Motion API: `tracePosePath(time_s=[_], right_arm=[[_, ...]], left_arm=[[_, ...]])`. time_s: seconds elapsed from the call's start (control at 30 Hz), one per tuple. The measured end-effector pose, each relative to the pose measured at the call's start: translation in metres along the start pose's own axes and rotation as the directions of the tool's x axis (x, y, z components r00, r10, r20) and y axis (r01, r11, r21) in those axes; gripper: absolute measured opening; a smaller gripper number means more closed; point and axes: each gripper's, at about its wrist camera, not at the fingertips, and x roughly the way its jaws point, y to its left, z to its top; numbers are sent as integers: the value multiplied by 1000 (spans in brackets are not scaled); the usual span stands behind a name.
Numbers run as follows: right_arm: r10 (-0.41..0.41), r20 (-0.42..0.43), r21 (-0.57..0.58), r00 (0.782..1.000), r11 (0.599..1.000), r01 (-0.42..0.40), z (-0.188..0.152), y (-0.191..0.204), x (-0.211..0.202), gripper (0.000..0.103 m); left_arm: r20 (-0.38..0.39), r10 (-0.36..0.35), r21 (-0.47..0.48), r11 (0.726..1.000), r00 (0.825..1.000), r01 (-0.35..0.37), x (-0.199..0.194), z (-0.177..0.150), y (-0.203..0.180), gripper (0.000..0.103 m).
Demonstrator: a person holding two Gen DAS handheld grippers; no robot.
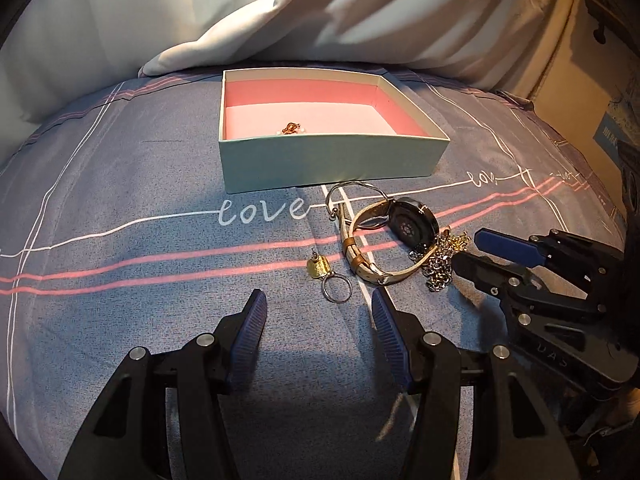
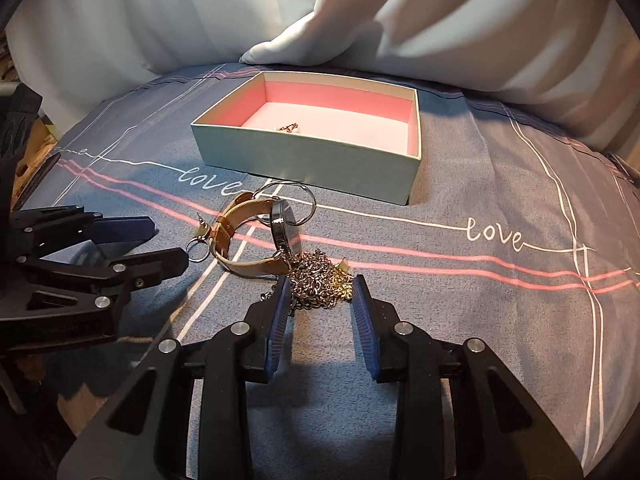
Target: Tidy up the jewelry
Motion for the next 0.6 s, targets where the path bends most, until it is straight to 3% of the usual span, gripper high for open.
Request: tracePosePath(time_s=[0.07,0.27,0.33,0.37,0.5,0.6], right_arm=[[23,7,8,1000,1000,-23,-1,6,0,33],[15,-13,5,1000,1000,-15,-3,12,14,32],[-3,-8,-22,1000,1000,3,-3,15,15,30],[-12,-5,-38,1000,999,12,-3,17,14,23],[-11,-3,-64,1000,998,11,-5,22,12,14],[-10,-1,-63,1000,998,10,-5,22,10,11]], left_arm=[[-7,-17,9,1000,1000,17,3,0,-4,54],[4,20,40,999,1000,-21,17,3,-8,50],[4,36,56,998,999,-36,21,6,-10,49],[6,40,69,997,999,-41,22,6,-12,48],[6,36,81,996,999,-36,24,6,-13,19],[8,22,60,998,1000,-23,23,6,-9,15]])
